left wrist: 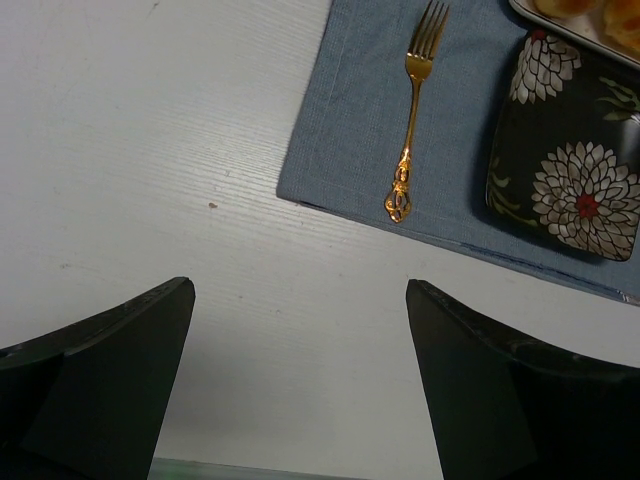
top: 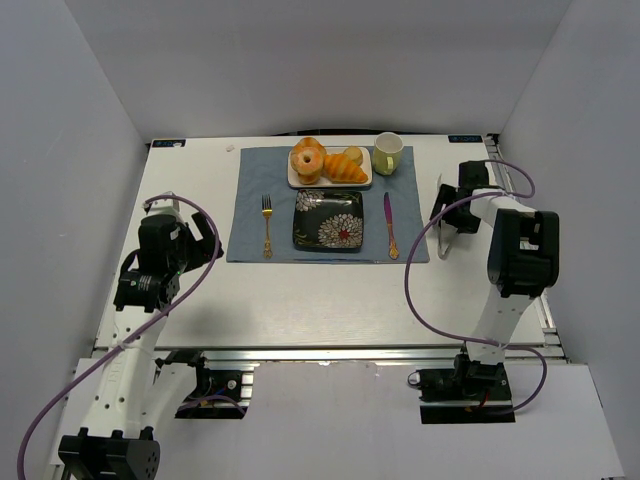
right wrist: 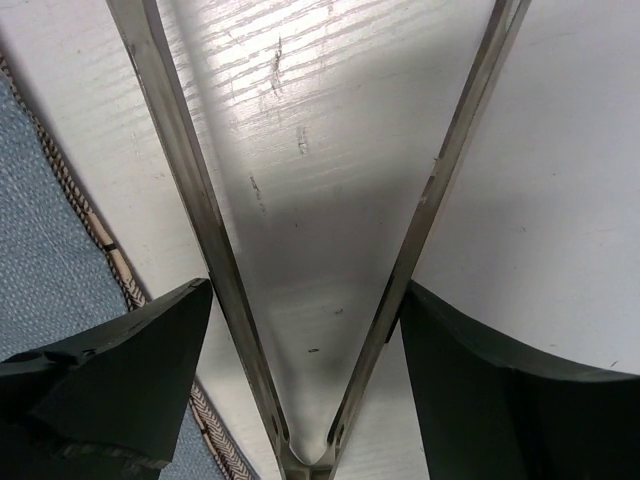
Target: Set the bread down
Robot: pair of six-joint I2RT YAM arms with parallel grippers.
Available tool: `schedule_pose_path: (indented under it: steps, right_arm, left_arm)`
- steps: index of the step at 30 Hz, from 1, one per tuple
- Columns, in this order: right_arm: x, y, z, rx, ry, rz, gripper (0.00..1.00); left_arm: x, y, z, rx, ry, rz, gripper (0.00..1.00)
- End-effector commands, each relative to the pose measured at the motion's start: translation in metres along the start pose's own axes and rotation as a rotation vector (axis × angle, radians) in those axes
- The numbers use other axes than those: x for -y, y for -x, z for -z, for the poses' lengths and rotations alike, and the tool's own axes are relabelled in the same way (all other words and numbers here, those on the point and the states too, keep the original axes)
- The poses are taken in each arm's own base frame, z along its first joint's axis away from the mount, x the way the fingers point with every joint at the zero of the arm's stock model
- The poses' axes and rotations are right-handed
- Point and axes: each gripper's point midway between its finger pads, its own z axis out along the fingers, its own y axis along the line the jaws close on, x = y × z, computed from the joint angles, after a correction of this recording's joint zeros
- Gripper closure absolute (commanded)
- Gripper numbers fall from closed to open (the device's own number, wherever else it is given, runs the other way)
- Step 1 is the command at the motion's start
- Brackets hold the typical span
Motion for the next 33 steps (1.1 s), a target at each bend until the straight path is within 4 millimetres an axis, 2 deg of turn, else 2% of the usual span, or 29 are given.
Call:
schedule_pose_path:
  steps: [1,6,13,18,22,25,28,29,30,31,33]
  right_arm:
    - [0.006,-0.028,-0.019,-0.075,-0.010,0.034,0.17]
    - [0.006,-0.032,-0.022,-0.086,-0.037,0.067,0.17]
    - [0.011,-0.041,-0.027,-0.116,-0.085,0.102,0.22]
    - [0.009,-0.039,-0.023,-0.110,-0.077,0.086,0.38]
    - [0.005,-0.022,-0.008,-0.065,-0.074,0.073,0.50]
    - [0.001,0.008,0.026,0.018,-0.064,0.065,0.50]
    - [0.002,0.021,0.058,0.051,-0.070,0.059,0.50]
    - [0.001,0.031,0.080,0.095,-0.065,0.051,0.50]
    - [0.002,0.033,0.093,0.111,-0.064,0.044,0.50]
    - [-0.005,0.033,0.120,0.146,-0.043,0.053,0.50]
    - [-0.012,0.032,0.145,0.185,-0.012,0.059,0.50]
  left_arm:
    - [0.002,0.008,0.007,0.032,-0.009,0.002,0.02]
    - [0.001,0.006,0.006,0.026,-0.005,0.002,0.02]
    - [0.000,0.005,0.007,0.028,-0.002,0.000,0.02]
    - [-0.002,0.002,0.007,0.023,0.005,-0.005,0.02]
    - [-0.002,0.002,0.006,0.020,0.005,-0.005,0.02]
    - [-0.001,0.002,0.005,0.018,0.004,-0.004,0.02]
    - [-0.001,0.002,0.004,0.017,0.002,-0.002,0.02]
    - [-0.001,0.002,0.004,0.018,0.002,-0.001,0.02]
    - [-0.001,0.002,0.003,0.018,0.002,0.001,0.02]
    - [0.000,0.003,0.003,0.020,0.001,0.004,0.02]
    - [0.001,0.004,0.002,0.025,-0.001,0.009,0.02]
